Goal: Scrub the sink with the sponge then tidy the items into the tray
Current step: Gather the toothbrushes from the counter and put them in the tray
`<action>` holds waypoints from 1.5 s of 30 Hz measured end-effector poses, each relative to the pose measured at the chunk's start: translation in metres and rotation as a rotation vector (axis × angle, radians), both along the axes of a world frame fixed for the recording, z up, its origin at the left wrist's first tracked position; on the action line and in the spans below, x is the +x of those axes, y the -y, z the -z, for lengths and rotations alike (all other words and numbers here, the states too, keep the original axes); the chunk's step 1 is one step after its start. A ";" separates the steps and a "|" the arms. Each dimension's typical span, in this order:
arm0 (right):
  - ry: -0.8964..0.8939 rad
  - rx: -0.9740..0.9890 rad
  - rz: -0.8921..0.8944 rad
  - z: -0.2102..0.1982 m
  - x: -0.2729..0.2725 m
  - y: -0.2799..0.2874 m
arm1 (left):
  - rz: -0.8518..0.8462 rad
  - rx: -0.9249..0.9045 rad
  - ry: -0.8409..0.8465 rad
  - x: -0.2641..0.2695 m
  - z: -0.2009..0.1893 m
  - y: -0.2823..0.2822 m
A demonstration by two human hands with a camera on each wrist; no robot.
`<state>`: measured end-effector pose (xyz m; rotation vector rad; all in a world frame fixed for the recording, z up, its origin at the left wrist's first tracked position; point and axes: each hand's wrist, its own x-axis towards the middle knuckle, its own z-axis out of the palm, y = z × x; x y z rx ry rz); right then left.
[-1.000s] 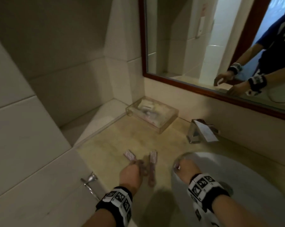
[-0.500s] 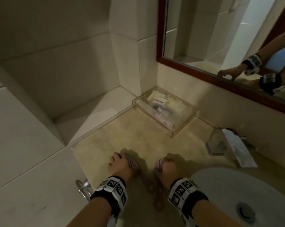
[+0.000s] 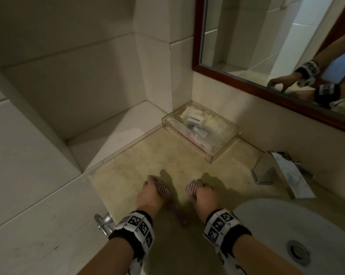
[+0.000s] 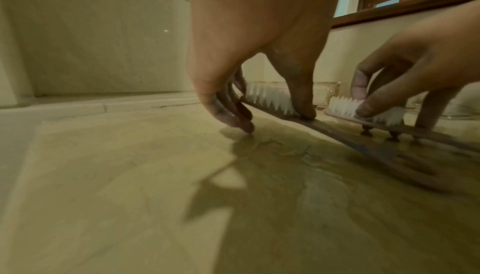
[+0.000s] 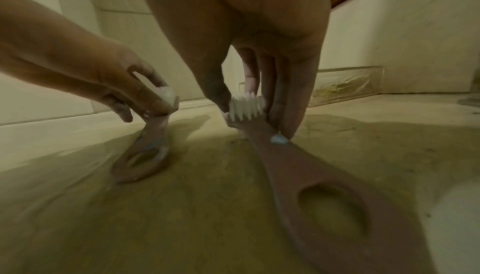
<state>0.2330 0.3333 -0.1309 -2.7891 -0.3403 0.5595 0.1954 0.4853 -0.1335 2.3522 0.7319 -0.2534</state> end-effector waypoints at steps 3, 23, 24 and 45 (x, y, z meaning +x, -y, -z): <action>0.017 0.107 0.087 -0.005 0.001 0.001 | -0.032 -0.108 0.152 -0.003 -0.006 0.000; 0.248 0.228 0.283 -0.114 -0.066 0.066 | 0.290 -0.106 0.575 -0.063 -0.109 0.060; 0.258 0.234 0.303 -0.115 -0.075 0.078 | 0.322 -0.121 0.569 -0.066 -0.109 0.074; 0.198 0.121 0.953 -0.093 -0.247 0.497 | 0.941 -0.366 0.412 -0.135 -0.084 0.498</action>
